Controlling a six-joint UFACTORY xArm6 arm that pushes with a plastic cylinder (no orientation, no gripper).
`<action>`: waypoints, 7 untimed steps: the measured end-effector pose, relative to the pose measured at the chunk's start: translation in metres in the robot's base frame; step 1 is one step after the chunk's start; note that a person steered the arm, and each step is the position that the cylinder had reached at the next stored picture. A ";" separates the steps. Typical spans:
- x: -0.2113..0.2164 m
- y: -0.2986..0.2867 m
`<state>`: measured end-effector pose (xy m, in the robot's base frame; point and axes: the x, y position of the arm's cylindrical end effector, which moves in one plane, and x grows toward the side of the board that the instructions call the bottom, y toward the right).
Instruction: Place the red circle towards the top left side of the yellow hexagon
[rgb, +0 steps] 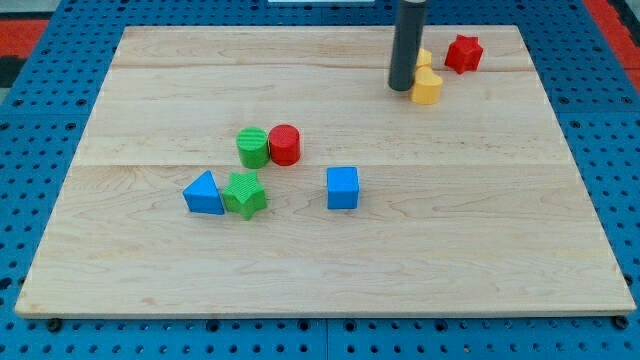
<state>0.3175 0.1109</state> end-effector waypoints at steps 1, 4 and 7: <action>0.036 0.002; 0.011 0.020; 0.154 -0.082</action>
<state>0.4718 0.0290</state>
